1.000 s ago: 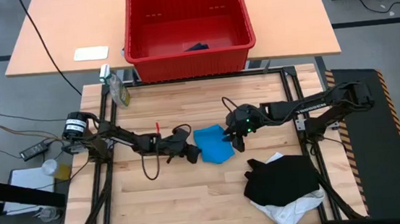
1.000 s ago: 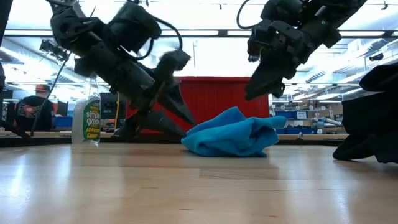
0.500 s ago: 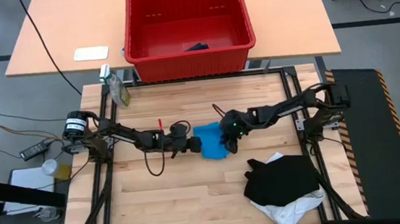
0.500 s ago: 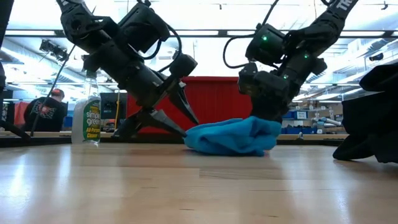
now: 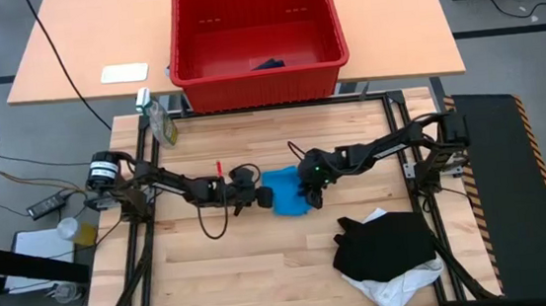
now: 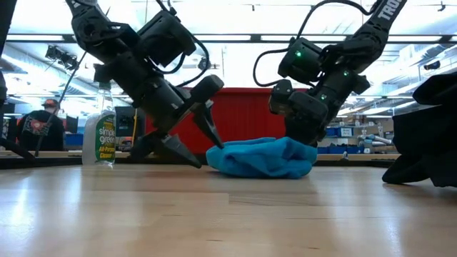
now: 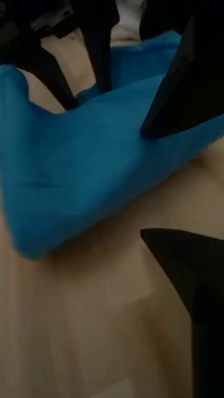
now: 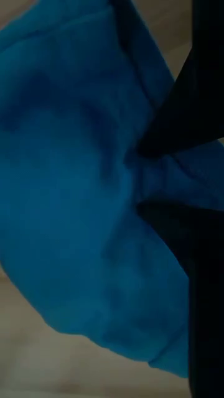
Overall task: Fold laundry
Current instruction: Stack the folded blue shorts on top of the folded black shirt
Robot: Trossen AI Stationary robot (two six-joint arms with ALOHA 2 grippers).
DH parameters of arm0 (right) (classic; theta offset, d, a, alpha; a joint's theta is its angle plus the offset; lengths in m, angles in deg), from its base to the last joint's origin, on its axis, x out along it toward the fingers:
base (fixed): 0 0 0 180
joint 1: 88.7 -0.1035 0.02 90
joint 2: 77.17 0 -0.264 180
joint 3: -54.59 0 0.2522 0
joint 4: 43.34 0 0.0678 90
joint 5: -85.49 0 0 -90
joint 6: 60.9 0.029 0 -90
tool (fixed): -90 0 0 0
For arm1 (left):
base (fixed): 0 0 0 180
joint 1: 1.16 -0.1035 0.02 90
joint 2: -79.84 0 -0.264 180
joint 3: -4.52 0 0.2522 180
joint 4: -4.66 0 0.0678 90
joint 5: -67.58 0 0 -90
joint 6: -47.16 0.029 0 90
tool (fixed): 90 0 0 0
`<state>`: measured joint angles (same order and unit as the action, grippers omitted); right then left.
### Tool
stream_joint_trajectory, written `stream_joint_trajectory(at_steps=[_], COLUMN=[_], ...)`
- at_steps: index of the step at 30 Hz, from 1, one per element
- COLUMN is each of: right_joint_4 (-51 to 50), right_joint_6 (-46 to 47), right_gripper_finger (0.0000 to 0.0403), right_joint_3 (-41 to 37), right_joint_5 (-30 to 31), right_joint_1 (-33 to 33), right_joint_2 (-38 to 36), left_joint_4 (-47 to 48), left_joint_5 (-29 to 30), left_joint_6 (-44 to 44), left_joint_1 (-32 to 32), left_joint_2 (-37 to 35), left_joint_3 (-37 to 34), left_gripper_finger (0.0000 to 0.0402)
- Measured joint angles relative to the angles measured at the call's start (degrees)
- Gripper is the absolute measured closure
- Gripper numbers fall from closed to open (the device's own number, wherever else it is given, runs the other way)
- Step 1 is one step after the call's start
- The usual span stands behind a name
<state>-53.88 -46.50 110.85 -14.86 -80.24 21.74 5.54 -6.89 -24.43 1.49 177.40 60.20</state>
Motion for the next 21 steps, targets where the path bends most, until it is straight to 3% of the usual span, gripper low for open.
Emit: stream_joint_trajectory(at_steps=[12, 21], right_joint_4=[0.0, 0.5], right_joint_6=[-0.9, 0.3], right_gripper_finger=[0.0254, 0.0254], right_joint_3=[-0.1, -0.2], right_joint_5=[0.3, -0.2], right_joint_1=[0.1, 0.1], right_joint_2=[0.0, 0.1], left_joint_4=[-3.3, -13.8], left_joint_5=[-3.4, -10.4], left_joint_6=[4.4, 4.5], left_joint_1=[-3.7, -3.8], left_joint_2=[0.0, 7.0], left_joint_3=[0.0, -0.1], left_gripper_finger=[0.0127, 0.0123])
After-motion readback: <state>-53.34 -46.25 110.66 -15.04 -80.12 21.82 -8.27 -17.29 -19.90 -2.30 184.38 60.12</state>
